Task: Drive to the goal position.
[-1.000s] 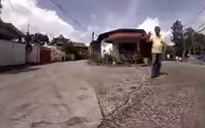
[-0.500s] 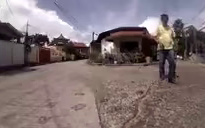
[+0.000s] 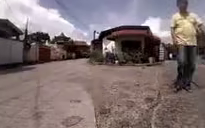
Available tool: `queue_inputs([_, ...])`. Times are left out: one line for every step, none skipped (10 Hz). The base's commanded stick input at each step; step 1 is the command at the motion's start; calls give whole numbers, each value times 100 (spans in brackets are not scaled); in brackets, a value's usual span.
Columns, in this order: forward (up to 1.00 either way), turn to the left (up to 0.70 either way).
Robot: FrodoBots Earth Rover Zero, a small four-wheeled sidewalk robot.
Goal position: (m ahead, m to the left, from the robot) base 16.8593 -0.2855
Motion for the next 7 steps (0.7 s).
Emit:
queue_inputs([70, 0])
queue_inputs([70, 0])
queue_inputs([70, 0])
queue_inputs([70, 0])
queue_inputs([70, 0])
queue_inputs([70, 0])
queue_inputs([70, 0])
